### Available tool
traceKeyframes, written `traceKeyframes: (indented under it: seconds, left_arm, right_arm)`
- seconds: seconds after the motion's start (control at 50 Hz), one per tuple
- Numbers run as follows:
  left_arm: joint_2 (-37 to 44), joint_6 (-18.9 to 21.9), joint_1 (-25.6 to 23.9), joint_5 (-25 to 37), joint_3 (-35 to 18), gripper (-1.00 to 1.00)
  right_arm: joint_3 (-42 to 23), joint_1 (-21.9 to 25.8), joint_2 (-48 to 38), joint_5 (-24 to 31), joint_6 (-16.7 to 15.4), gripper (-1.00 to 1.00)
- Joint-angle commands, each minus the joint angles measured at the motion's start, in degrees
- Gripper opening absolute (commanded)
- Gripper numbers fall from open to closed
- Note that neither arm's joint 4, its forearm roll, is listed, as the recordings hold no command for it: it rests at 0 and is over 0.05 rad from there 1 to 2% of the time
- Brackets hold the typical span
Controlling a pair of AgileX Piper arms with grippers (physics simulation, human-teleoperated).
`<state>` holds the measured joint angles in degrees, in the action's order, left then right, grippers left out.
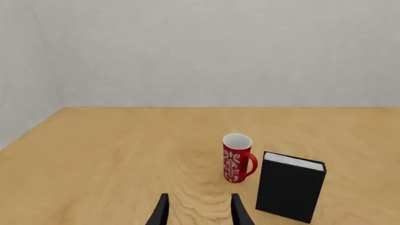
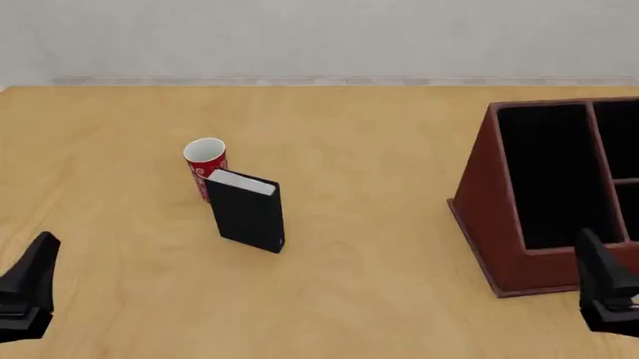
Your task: Pick up the book and place it in the left compartment of the caddy.
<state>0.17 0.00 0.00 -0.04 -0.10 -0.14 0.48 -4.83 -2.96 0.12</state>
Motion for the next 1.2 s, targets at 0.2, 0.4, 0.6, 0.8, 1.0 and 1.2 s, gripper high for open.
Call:
traceKeyframes:
  seconds: [0.2,0.4,0.6,0.8,1.0,1.2]
  left_arm:
    - [0.26,0.00,0.00,-0.07,-0.15,1.00]
    - [0.26,0.00,0.00,-0.07,-0.15,1.00]
    - [0.26,0.00,0.00,-0.07,-0.15,1.00]
    - [0.26,0.00,0.00,-0.07,-0.15,1.00]
    - [0.26,0.00,0.00,-0.07,-0.15,1.00]
    - [0.26,0.00,0.00,-0.07,-0.15,1.00]
  right_arm:
    - [-2.21,1.41,4.83,2.46,-1.47,1.00]
    - [-9.71,3.02,4.76,10.86,-3.27,1.00]
    - [-16.65,3.73,-7.67,5.21,-3.55,1.00]
    - [-21.75,5.90,-18.93,0.80,-6.88,1.00]
    - [-31.38,13.40,-28.26,2.62,-10.34,1.00]
    - [-42.24,17.95,-38.54,7.83,-14.17,1.00]
